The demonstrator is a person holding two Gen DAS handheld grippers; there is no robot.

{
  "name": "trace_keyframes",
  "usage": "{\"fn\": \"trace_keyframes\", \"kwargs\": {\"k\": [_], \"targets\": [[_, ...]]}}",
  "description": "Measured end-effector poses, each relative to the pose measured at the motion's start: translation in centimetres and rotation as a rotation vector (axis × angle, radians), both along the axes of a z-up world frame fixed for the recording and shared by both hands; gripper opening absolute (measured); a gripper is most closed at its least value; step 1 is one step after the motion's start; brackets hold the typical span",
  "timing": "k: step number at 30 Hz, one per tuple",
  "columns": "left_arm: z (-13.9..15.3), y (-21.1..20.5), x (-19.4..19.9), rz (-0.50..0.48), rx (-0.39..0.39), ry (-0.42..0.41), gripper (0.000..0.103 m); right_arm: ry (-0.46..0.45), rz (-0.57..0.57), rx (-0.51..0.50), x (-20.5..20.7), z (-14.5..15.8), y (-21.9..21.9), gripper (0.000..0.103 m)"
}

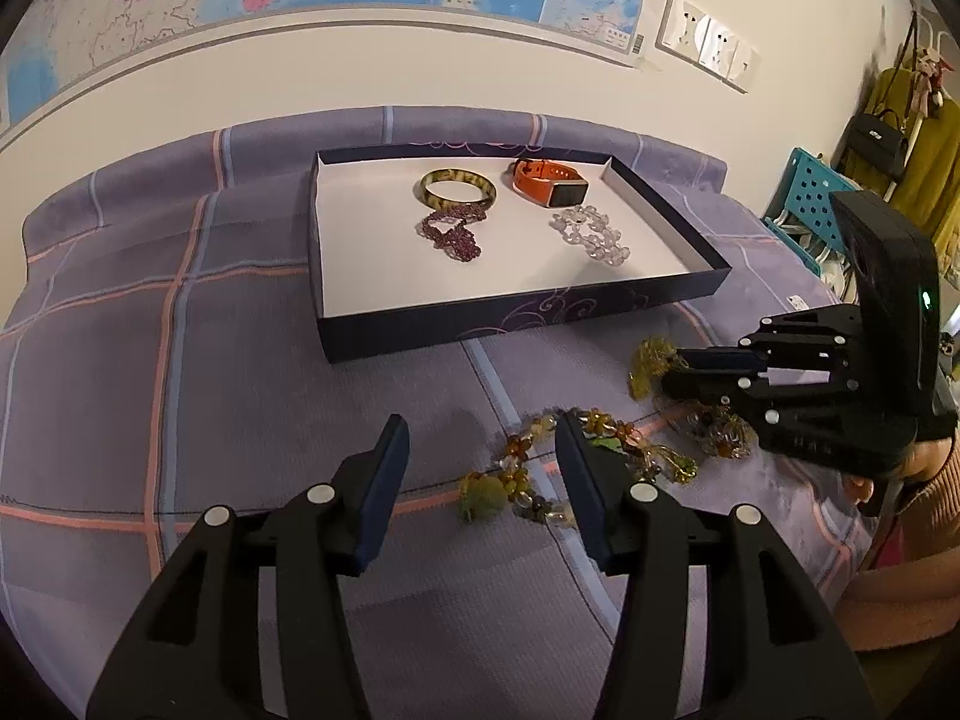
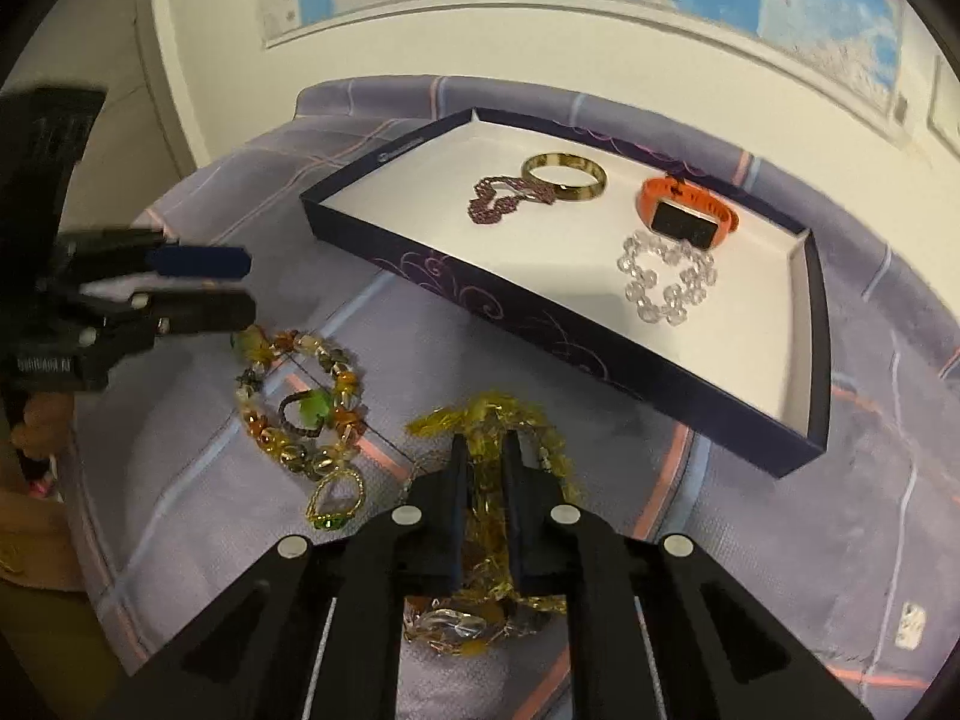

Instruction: Organize jewelry

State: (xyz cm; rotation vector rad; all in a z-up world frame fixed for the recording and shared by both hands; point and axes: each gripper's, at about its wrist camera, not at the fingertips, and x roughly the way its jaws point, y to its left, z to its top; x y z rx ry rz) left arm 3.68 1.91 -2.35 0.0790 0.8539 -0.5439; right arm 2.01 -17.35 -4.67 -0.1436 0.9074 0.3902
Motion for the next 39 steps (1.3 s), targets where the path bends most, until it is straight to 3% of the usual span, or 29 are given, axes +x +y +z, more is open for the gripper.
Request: {"fn": "trace_keyframes", "kwargs": {"k": [11, 16, 24, 39], "targets": [[0.2, 0.3, -0.6, -0.005, -0.014, -0.008, 0.050, -0.023, -0.066, 0.317, -0.8, 4.3, -4.8, 0.008], [0.1, 0.1, -0.9, -0.015, -0.013, -0.010, 0.050, -0.083, -0.071, 0.393, -1.7, 7.2, -6.1, 0.008], [0.3, -0.1, -1.6, -0.042, -0.010, -0.024, 0.050, -0.161, -0.070, 0.425, -2.7, 10.2, -6.9, 0.008], [-1.3, 0.2, -1.8, -0.045, 0.033, 0.019, 0.046, -0.125, -0.080, 0.453, -2.6, 9.0, -6.7, 0.008]]}}
